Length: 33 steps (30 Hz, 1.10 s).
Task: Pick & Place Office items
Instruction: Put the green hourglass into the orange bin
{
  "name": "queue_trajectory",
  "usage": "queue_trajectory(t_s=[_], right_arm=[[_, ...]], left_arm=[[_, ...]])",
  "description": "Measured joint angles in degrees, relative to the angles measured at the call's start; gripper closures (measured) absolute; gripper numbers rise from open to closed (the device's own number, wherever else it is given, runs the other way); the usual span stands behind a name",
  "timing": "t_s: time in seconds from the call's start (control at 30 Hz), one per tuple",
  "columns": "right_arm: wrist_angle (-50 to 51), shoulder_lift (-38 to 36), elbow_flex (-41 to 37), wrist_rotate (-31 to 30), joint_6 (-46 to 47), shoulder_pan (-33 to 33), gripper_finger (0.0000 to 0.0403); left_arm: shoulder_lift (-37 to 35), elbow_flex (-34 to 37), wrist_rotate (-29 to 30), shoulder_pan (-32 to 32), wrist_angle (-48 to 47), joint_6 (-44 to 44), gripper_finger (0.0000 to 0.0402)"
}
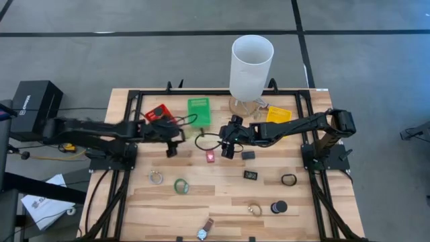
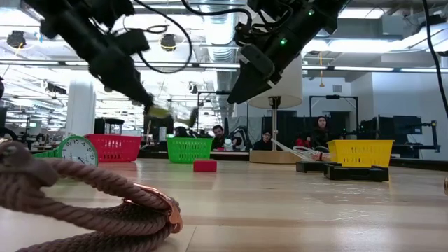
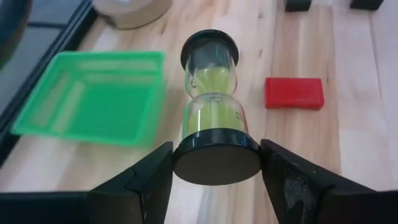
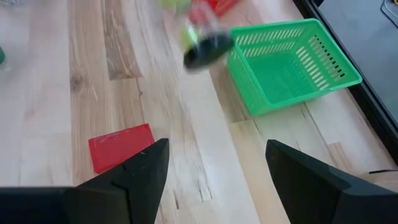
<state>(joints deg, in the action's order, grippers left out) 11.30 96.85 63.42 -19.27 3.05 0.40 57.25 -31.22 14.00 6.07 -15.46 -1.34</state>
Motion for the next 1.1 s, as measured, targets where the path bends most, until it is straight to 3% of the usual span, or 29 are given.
queue_trajectory(t_s=[0.23, 0.57, 0.77, 1.1], right_arm=[[-0.9, 0.0, 0.0, 0.2, 0.0, 0.0, 0.0143], [-1.0, 0.0, 0.0, 4.7, 0.0, 0.7, 0.0143], [-1.1, 0.0, 0.0, 6.0, 0.0, 2.3, 0.0143], [-1.1, 0.0, 0.0, 6.0, 0.0, 3.9, 0.0143]], left_arm=[[-4.1, -11.5, 5.9, 1.0, -26.4, 0.4, 0.0192], [2.6, -23.1, 6.2, 9.4, -52.5, 0.2, 0.0192], [6.6, -23.2, 4.3, 12.9, -59.6, 0.0, 0.0192], [13.5, -23.3, 4.5, 18.0, -59.9, -7.7, 0.0191]])
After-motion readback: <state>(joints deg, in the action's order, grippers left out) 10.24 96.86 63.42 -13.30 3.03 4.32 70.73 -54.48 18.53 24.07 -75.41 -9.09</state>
